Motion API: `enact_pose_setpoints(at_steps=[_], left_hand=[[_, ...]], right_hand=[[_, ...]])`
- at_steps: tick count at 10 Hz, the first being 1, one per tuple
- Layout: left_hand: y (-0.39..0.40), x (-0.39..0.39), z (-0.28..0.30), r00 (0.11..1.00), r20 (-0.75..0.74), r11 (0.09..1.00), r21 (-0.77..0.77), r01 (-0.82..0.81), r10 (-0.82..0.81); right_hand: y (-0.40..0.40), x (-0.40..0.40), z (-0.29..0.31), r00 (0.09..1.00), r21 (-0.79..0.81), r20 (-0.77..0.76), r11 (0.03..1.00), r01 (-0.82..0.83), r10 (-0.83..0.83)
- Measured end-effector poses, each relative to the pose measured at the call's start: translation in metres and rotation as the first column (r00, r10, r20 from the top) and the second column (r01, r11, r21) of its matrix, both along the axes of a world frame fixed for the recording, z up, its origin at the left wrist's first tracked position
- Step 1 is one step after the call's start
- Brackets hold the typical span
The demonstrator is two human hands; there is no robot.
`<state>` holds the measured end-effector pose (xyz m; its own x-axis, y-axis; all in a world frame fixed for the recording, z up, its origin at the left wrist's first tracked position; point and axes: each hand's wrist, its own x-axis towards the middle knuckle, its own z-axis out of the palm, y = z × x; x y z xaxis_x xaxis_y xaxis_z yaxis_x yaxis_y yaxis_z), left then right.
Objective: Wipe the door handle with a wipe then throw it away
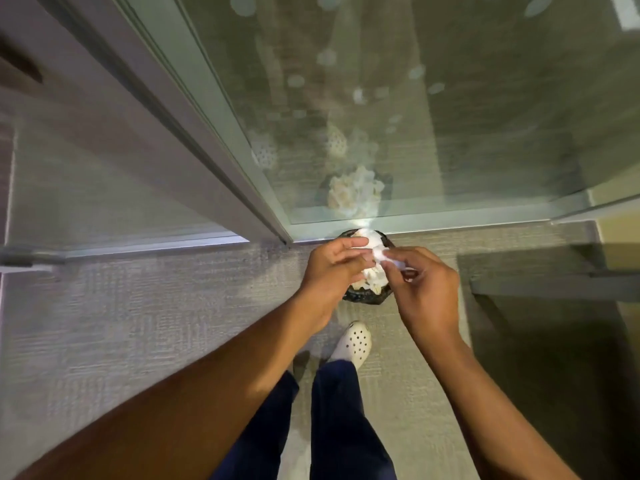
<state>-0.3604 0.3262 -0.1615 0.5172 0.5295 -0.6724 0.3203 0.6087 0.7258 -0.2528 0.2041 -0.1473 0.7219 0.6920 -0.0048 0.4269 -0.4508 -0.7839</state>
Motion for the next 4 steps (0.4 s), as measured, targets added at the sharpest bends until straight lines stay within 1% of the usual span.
enact_pose_setpoints(at_steps=[1,2,3,4], left_hand=[[0.0,-0.002,-0.05,0.978,-0.193,0.958,0.26,0.124,-0.075],[-0.001,-0.008,-0.074,0.952,-0.293,0.899,0.391,0.198,-0.082],[-0.002,-0.024,-0.109,0.951,-0.297,0.863,0.453,0.224,-0.091],[-0.005,-0.039,-0.137,0.946,-0.268,0.857,0.429,0.285,-0.18]], right_hand=[[-0.006,-0.001,-0.06,0.979,0.001,0.201,1.0,0.031,-0.031],[-0.005,-0.003,-0.101,0.977,0.02,0.212,0.999,0.035,-0.038],[0.001,-0.008,-0.169,0.989,-0.129,0.142,0.991,-0.027,0.045],[0.003,-0.004,-0.226,0.989,-0.42,0.004,0.898,-0.131,0.146]])
